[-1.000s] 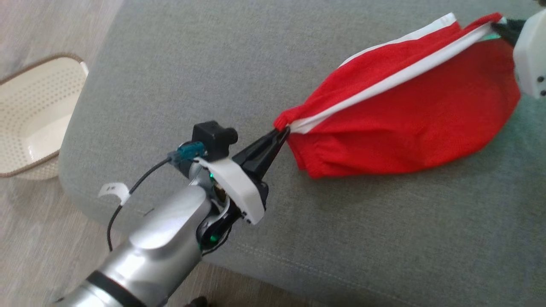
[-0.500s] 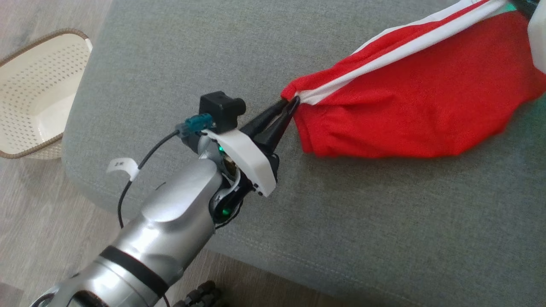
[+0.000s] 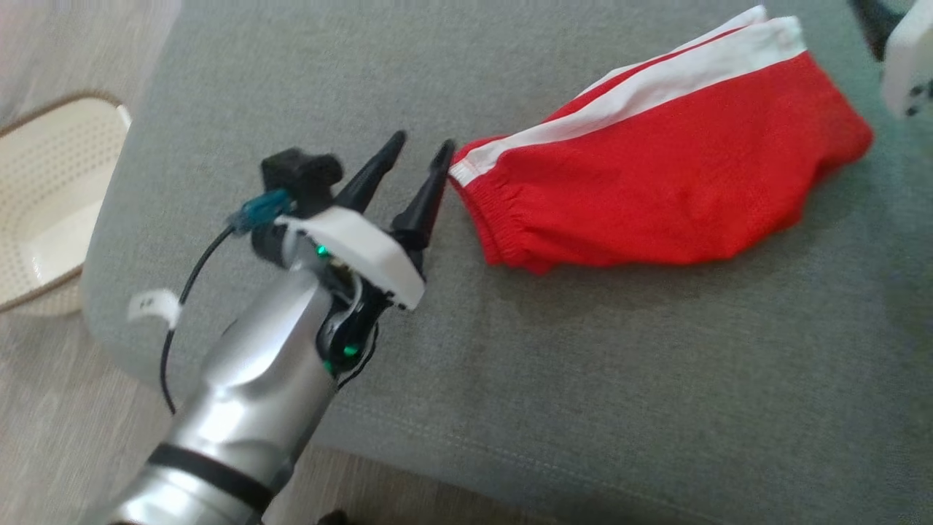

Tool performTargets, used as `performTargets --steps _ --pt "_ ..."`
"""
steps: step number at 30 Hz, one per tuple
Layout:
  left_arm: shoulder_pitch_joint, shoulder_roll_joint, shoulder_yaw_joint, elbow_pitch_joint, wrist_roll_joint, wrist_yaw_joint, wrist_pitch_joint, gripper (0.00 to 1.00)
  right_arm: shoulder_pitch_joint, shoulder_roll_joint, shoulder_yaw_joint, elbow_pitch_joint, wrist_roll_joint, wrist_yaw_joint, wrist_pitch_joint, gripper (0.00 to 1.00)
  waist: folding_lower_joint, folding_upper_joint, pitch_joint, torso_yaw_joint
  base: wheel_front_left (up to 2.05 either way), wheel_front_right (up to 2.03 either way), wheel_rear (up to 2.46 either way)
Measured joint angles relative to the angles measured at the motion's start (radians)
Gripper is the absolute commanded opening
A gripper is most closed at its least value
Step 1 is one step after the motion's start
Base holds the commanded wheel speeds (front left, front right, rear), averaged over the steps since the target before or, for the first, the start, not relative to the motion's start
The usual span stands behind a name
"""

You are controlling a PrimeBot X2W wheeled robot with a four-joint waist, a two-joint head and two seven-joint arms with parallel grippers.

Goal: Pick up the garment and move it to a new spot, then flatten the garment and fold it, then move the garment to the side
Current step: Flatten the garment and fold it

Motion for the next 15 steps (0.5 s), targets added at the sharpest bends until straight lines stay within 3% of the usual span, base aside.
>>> performTargets --steps 7,12,15 --pt "0.143 0.007 0.203 -0.131 0.076 0.044 0.0 1.0 0.135 0.088 -0.1 0.081 0.023 0.0 -0.232 1.0 0.0 0.0 -0.083 -0.062 0.0 0.0 0.0" --pt "0.236 -0.007 0.307 -0.214 0.137 0.052 0.0 1.0 0.205 0.127 -0.172 0.101 0.014 0.0 -0.275 1.0 0.0 0.0 -0.129 -0.107 0.0 0.0 0.0" --pt "0.312 -0.023 0.378 -0.27 0.176 0.051 0.0 1.0 0.26 0.148 -0.27 0.058 -0.034 0.0 -0.277 1.0 -0.0001 0.0 -0.16 -0.146 0.0 0.0 0.0"
